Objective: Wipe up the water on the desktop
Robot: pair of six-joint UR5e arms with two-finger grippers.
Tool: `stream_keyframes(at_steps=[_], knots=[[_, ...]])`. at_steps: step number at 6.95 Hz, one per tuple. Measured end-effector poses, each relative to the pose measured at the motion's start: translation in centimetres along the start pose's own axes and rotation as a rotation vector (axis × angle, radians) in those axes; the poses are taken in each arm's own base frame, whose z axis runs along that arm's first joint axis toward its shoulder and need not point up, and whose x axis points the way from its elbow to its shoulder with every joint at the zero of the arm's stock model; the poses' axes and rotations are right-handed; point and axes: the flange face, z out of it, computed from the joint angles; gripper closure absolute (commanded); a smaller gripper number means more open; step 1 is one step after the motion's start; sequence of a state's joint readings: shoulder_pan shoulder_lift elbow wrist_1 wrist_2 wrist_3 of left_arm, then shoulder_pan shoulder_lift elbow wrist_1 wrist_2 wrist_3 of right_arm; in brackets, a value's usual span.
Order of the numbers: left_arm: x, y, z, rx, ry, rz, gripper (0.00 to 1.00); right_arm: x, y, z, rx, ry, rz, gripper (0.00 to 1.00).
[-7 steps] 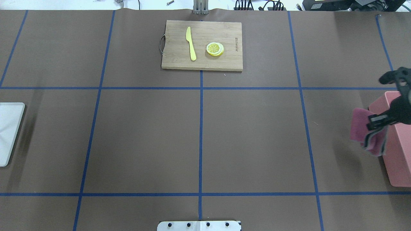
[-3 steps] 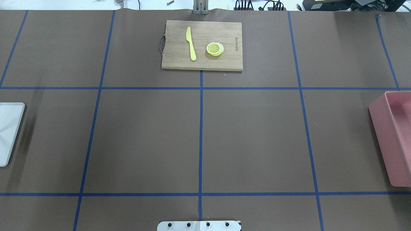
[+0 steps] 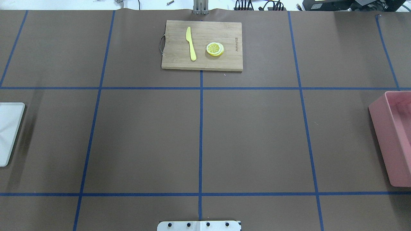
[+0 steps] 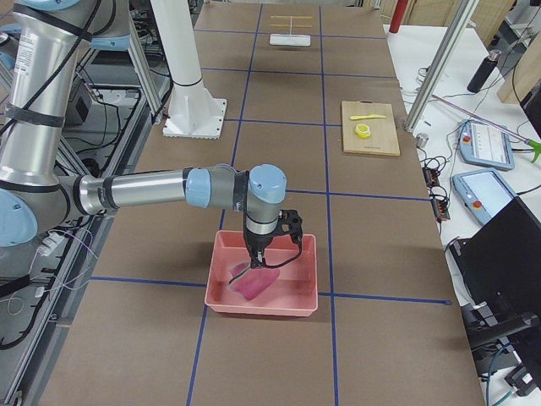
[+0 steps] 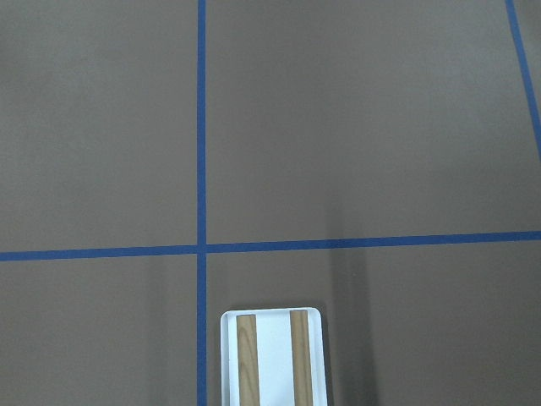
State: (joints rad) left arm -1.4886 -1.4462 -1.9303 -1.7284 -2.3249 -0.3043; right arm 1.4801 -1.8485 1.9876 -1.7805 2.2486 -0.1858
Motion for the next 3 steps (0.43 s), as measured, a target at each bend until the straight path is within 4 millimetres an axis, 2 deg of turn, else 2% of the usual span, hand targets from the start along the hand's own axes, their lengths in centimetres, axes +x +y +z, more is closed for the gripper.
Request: stream_keyframes(at_steps=[1, 3], knots=[[-1.0, 1.2, 0.6, -0.025, 0.005, 0.002, 0.03, 0.0, -0.1, 0.0, 0.001, -0.007, 0.005, 0.00], [-4.2, 3.9, 1.5, -0.064, -0.006, 0.036, 0.03, 0.4, 0.0, -0.3, 0.016, -0.034, 0.023, 0.00]])
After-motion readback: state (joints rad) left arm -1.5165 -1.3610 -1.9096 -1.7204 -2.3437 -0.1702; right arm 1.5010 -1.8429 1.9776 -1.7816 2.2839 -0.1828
